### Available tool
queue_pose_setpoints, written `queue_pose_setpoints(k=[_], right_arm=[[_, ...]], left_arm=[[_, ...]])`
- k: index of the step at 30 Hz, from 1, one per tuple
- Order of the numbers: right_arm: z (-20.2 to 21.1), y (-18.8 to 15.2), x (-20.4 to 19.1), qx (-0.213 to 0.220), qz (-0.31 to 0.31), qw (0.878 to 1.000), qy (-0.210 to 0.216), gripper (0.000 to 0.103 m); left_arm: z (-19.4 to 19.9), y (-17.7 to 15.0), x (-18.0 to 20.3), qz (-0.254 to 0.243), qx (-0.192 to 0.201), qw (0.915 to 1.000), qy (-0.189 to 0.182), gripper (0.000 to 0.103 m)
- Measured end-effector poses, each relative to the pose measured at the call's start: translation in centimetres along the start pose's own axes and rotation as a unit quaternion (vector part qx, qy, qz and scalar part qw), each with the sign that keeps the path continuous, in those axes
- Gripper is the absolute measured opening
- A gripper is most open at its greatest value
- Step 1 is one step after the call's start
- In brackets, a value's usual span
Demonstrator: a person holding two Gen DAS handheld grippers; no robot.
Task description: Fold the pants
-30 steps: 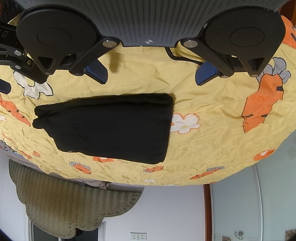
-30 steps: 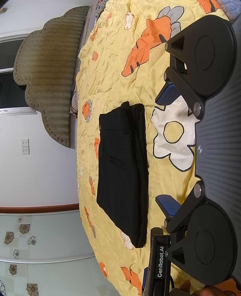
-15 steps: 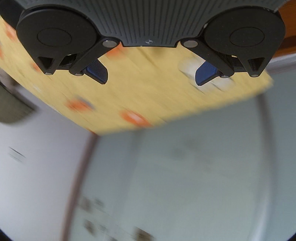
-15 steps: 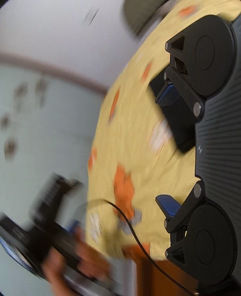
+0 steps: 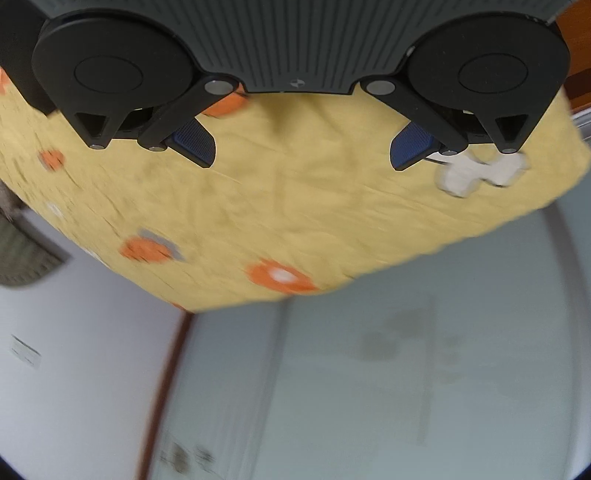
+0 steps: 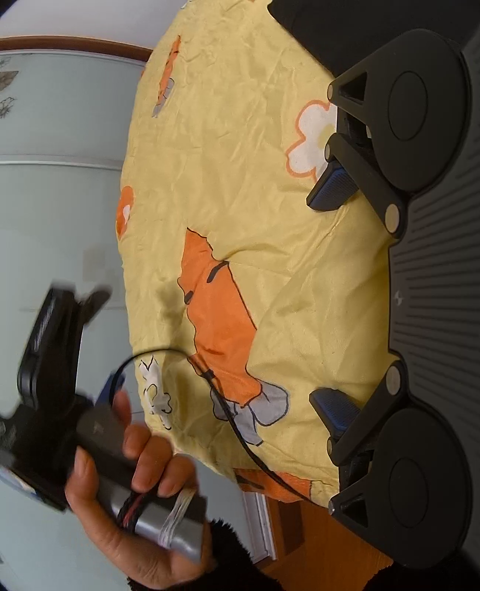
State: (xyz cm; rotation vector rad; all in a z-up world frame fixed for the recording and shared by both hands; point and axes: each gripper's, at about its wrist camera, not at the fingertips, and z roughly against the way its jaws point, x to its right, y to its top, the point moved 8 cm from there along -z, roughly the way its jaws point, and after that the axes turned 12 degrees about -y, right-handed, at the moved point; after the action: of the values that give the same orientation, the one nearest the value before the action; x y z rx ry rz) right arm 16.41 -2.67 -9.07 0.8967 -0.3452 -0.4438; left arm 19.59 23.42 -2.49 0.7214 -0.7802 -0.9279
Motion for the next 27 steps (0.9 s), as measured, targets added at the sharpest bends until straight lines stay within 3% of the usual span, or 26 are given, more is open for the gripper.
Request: queue_pose_setpoints(k=[5,10,14,17,22,27], right_arm=[[0.3,0.1,0.2,-0.001,-0.002,1.000,0.001,0.103],[0.0,0.2,0.2,-0.001,-0.002,1.000,0.002,0.103],[0.0,0.2,0.2,-0.001,-0.002,1.000,0.002,0.103],[0.0,0.2,0.2,-0.001,-0.002,1.000,0.002,0.103],[0.0,0.2,0.2,-0.001,-0.002,1.000,0.002,0.103],[-0.2,0.3,0.2,0.000,0.001,1.000,0.003,0.103]], left_arm=[[-1.3,-0.3,3.5,-0.078,-0.002,0.9969,-0.011,0.101],[-2.9,-1.1,6.9,-0.104,-0.040,0.9909,-0.076,0.102],[-4.1,-1.0,7.5,-0.134,-0.049,0.9876,-0.066,0.102],[-4.6,0.3,6.3,-0.131,-0.041,0.9898,-0.039,0.102],[-4.0,3.3,2.0,-0.085,-0.002,0.9959,0.033,0.102],[-3.6,5.4,-2.6,-0.077,0.036,0.9904,0.109,0.099]])
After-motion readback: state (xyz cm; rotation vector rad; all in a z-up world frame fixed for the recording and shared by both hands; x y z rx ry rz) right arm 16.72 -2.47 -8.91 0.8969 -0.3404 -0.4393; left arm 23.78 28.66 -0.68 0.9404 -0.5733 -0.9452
